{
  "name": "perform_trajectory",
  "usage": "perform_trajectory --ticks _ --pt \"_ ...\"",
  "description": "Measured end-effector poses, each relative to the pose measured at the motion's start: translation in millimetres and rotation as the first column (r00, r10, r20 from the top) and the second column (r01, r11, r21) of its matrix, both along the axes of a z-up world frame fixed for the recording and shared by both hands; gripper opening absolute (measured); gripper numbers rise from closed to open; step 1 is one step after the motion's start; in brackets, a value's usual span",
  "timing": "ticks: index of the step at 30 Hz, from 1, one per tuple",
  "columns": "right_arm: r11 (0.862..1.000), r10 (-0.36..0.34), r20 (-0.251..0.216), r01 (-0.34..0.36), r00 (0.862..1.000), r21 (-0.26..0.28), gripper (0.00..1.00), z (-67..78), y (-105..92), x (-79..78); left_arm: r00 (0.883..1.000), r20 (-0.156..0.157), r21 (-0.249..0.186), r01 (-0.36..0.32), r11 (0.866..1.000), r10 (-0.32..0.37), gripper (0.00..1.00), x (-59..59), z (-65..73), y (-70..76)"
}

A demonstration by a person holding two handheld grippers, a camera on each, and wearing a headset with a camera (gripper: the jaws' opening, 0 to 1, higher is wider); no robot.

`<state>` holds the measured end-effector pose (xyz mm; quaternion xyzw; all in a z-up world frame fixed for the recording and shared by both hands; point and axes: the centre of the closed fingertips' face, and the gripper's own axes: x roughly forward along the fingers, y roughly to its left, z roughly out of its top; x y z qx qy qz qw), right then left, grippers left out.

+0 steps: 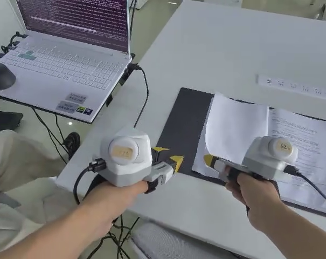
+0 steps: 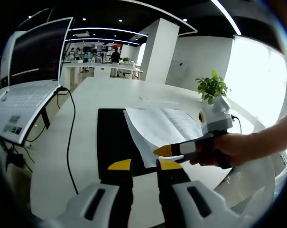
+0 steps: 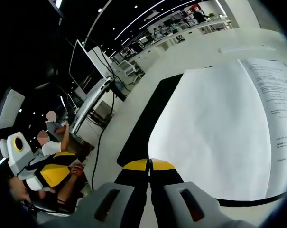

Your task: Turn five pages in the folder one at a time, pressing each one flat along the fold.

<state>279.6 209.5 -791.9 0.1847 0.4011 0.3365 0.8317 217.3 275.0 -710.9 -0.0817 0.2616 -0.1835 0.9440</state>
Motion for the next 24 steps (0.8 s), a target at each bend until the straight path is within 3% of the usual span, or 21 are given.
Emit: perform_trajectory --ticks 7,10,12,15,18,21,24 --pt "1.000 -0.021 -0.060 0.020 0.998 -0.009 0.00 -16.7 -0.6 1.7 1.000 -0.021 -0.001 -0.011 1.000 0.011 0.18 -1.2 -9.4 4.5" --pt "1.000 -0.021 -0.071 0.022 0.997 0.006 0.00 -18.3 1.1 0.6 1.000 -0.031 -0.001 -0.007 1.000 0.007 0.18 -2.0 -13.5 3.6" --pt "0.999 -0.027 -0.092 0.030 0.995 0.031 0.06 -17.8 3.4 -0.8 0.999 -0.034 0.001 -0.003 1.000 0.003 0.17 -1.9 -16.0 2.9" --pt "0.997 -0.007 -0.106 0.015 0.994 0.078 0.14 -11.6 11.2 -5.8 0.999 -0.048 0.003 0.000 1.000 0.000 0.17 -1.5 -22.0 1.0" --pt "0.995 0.007 -0.094 0.003 0.996 0.099 0.14 -3.9 11.4 -5.9 0.998 -0.057 -0.001 0.004 1.000 -0.004 0.17 1.0 -26.5 -2.0" --pt "0.990 0.005 -0.089 0.008 0.996 0.140 0.12 8.1 7.4 -1.3 0.998 -0.059 -0.003 0.018 1.000 -0.018 0.16 6.6 -31.6 -8.7" --pt "0.985 -0.015 -0.079 0.028 0.997 0.172 0.12 20.5 -2.9 14.1 0.997 -0.068 0.004 0.045 0.999 -0.045 0.16 16.0 -40.8 -21.0"
